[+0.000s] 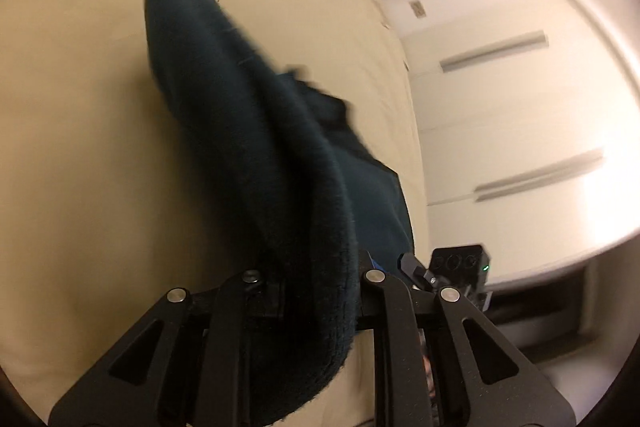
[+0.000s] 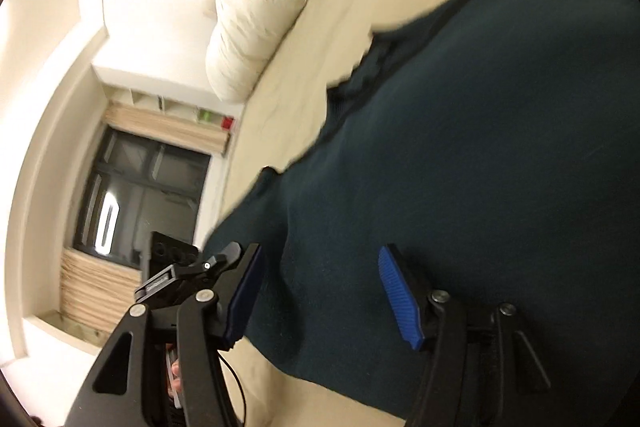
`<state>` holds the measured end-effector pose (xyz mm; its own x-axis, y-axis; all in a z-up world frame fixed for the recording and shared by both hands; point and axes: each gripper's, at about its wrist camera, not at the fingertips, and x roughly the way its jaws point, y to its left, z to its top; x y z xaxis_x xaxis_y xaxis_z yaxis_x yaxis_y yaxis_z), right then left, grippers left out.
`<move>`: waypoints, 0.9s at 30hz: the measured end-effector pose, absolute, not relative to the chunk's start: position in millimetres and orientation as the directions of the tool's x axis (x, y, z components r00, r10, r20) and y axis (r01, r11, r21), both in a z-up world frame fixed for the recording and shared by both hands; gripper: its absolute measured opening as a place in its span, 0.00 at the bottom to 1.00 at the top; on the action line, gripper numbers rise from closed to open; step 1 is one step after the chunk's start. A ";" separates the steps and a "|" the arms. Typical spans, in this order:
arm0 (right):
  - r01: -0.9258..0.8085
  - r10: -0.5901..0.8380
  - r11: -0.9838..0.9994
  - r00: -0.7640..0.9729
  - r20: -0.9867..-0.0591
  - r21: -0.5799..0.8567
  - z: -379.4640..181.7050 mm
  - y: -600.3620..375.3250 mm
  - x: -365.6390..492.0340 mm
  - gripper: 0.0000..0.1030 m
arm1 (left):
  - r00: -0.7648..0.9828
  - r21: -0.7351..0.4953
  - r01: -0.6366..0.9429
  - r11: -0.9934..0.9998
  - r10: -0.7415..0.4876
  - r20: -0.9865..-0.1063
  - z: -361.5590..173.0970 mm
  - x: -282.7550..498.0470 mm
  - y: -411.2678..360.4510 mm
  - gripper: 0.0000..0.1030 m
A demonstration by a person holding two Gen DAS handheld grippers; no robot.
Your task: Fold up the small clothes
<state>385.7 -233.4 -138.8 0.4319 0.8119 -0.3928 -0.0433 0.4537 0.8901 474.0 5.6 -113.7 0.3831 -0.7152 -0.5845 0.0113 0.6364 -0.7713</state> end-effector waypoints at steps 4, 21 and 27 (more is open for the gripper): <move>-0.008 0.802 0.377 0.502 -0.322 0.926 -136.7 -293.8 394.8 0.71 | 0.320 -0.700 0.126 0.703 -0.697 -0.642 -114.2 487.6 -112.3 0.16; 0.027 0.813 0.472 0.374 -0.447 0.881 -136.4 -287.4 433.6 0.79 | 0.302 -0.504 0.416 0.757 -0.638 -0.709 -105.8 425.9 -239.6 0.76; 0.039 0.770 0.564 0.336 -0.542 0.825 -142.9 -284.0 425.9 0.70 | 0.318 -0.562 0.420 0.712 -0.696 -0.644 -94.9 403.2 -191.5 0.77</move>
